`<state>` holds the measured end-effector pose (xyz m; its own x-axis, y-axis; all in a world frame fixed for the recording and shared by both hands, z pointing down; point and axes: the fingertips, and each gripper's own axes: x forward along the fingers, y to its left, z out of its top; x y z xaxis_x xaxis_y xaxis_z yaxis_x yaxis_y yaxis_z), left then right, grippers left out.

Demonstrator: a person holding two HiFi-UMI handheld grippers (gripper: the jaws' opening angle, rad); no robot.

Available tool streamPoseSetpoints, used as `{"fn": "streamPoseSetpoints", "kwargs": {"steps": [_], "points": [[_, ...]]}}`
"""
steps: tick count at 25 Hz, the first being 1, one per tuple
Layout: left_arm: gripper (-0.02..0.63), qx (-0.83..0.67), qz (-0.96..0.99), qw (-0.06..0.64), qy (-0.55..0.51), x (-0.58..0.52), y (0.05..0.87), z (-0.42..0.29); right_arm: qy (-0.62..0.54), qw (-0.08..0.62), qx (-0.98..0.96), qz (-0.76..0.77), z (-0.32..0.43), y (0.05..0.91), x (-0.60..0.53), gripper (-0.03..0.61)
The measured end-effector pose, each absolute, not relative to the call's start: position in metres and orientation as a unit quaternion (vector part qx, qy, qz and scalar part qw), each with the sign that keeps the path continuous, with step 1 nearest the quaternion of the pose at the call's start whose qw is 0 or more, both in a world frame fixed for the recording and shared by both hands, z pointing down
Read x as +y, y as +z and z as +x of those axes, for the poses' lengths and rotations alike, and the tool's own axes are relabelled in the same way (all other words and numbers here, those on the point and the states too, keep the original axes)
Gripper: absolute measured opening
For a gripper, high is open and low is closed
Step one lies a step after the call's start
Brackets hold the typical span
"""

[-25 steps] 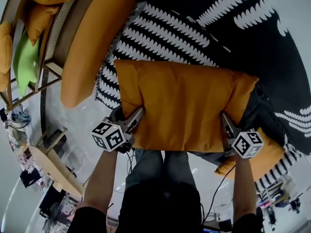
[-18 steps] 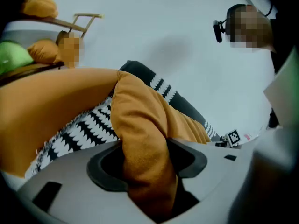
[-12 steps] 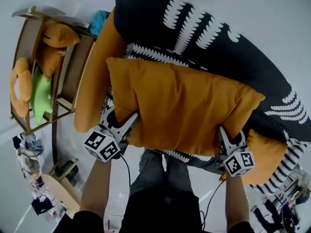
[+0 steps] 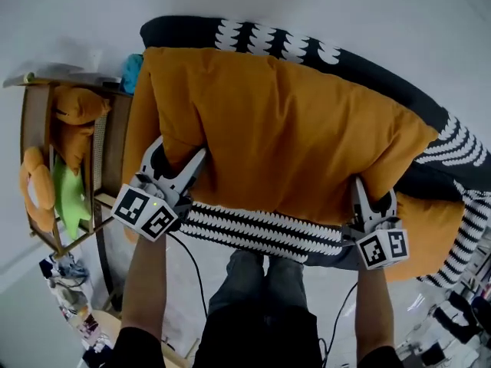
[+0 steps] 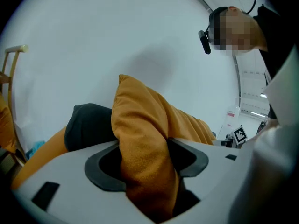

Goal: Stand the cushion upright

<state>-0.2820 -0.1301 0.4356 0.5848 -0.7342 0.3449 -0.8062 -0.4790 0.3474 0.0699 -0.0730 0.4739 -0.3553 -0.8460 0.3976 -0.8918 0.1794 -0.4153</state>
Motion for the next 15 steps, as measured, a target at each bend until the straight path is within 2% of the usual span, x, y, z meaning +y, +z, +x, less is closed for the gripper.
{"fn": "streamPoseSetpoints", "kwargs": {"steps": [8, 10, 15], "points": [[0.299, -0.441, 0.870, 0.210, 0.065, -0.177, 0.441, -0.270, 0.262, 0.015, -0.765, 0.588, 0.081, 0.478, -0.111, 0.325], [0.307, -0.447, 0.865, 0.217, 0.070, -0.182, 0.450, -0.280, 0.259, 0.028, -0.767, 0.587, 0.075, 0.481, -0.117, 0.327], [0.345, -0.480, 0.836, 0.238, 0.120, -0.193, 0.485, -0.299, 0.269, 0.089, -0.745, 0.604, 0.081, 0.506, -0.123, 0.381]]}}
